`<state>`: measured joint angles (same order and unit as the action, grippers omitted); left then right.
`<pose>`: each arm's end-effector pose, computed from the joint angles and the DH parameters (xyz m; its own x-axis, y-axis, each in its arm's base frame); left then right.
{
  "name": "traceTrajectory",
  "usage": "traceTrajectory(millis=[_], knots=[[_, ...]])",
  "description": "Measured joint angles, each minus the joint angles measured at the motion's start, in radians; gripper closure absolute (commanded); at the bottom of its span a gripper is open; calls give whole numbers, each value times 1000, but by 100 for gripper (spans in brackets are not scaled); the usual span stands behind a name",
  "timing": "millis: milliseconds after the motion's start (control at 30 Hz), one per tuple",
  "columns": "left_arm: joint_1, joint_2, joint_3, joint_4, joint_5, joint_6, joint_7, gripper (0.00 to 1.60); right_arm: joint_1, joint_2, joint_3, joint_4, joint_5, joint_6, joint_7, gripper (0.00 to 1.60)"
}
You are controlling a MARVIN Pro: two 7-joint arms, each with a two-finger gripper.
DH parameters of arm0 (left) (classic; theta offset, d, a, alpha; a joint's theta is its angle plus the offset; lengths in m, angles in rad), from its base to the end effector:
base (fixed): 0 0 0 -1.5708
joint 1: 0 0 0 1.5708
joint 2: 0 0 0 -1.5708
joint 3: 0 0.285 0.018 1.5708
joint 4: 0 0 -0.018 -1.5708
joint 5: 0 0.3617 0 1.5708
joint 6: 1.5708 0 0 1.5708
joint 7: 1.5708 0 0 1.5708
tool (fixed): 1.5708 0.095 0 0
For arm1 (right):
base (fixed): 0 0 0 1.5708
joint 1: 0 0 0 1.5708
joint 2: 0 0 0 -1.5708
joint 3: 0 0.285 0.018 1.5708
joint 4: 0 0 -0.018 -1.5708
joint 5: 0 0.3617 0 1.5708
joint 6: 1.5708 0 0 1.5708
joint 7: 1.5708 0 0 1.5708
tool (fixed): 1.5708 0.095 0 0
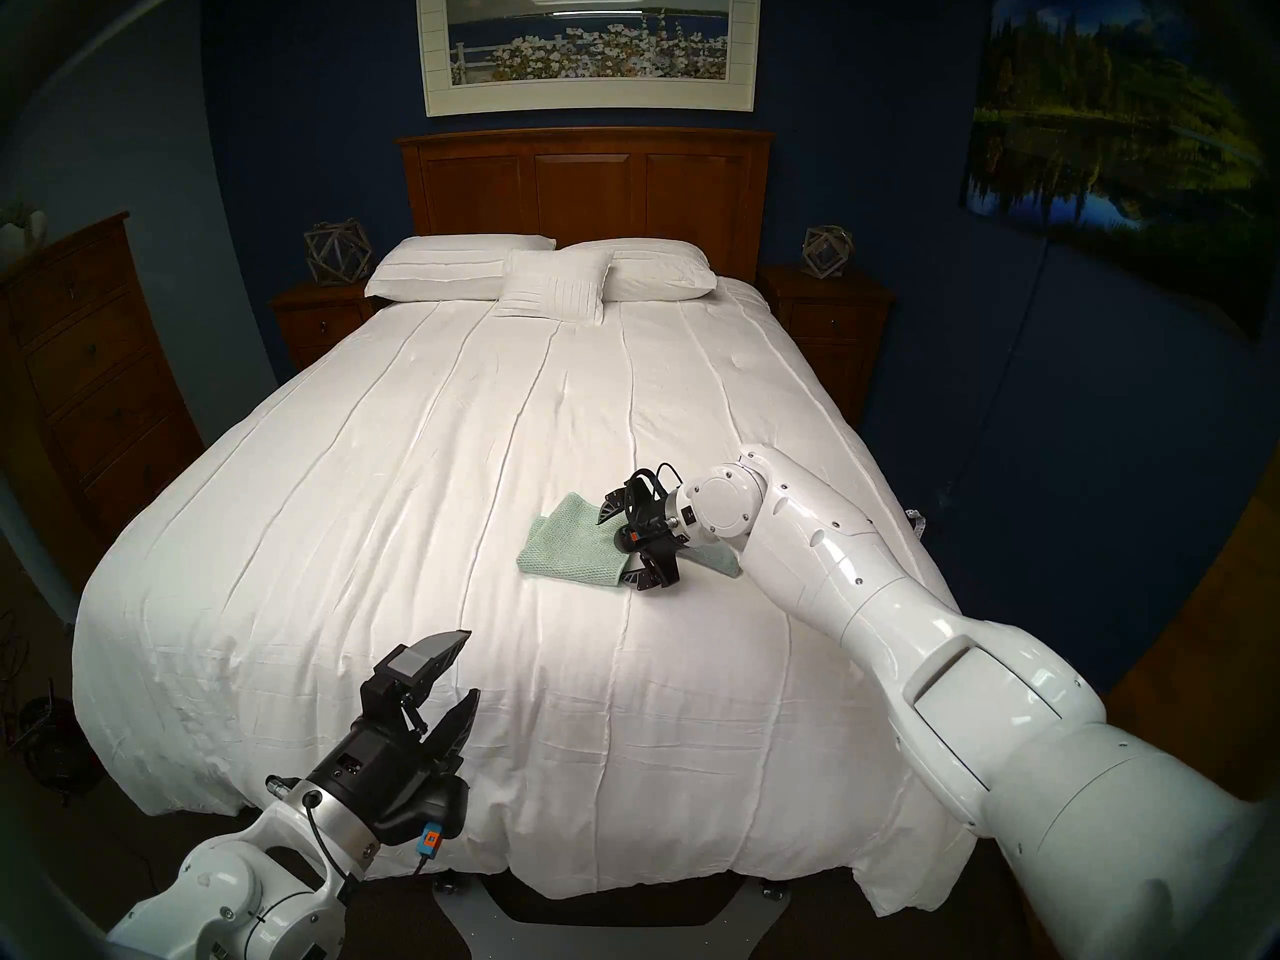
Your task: Fold the hand towels twice and stack them up
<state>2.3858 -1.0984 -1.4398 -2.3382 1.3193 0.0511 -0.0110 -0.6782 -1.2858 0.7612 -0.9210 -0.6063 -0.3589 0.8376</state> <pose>0.2428 -0.0460 -0.2633 -0.3518 -0.9357 0.0271 -0.1377 0.0231 -0.9902 0.6004 0.1149 -0.2578 -0.6685 0.7143 0.2072 0.6224 0.3848 0.6816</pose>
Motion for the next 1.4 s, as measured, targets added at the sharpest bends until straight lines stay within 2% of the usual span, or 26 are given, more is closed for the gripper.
traceTrajectory(millis=[467, 500, 533, 567, 600, 667, 733, 1133, 1400], knots=[[43, 10, -19, -28, -16, 9, 1, 0, 108, -107, -24, 226, -54, -135, -33, 0], [46, 11, -20, -30, -18, 10, 1, 0, 115, -113, -24, 242, -55, -149, -37, 16], [47, 12, -21, -31, -18, 10, 2, 0, 119, -117, -24, 252, -56, -157, -39, 16], [49, 12, -22, -32, -19, 10, 2, 0, 123, -120, -24, 261, -57, -165, -41, 58], [51, 13, -23, -34, -20, 11, 2, 0, 130, -126, -24, 277, -57, -180, -44, 72], [56, 14, -25, -37, -22, 11, 2, 0, 142, -137, -23, 309, -56, -210, -48, 141], [60, 16, -27, -39, -23, 12, 3, 0, 151, -147, -21, 341, -53, -238, -50, 156], [78, 25, -35, -49, -34, 15, 6, 0, 208, -203, -7, 509, -36, -391, -51, 160], [80, 29, -35, -49, -38, 17, 6, 0, 257, -203, 28, 517, -35, -421, -62, 160]])
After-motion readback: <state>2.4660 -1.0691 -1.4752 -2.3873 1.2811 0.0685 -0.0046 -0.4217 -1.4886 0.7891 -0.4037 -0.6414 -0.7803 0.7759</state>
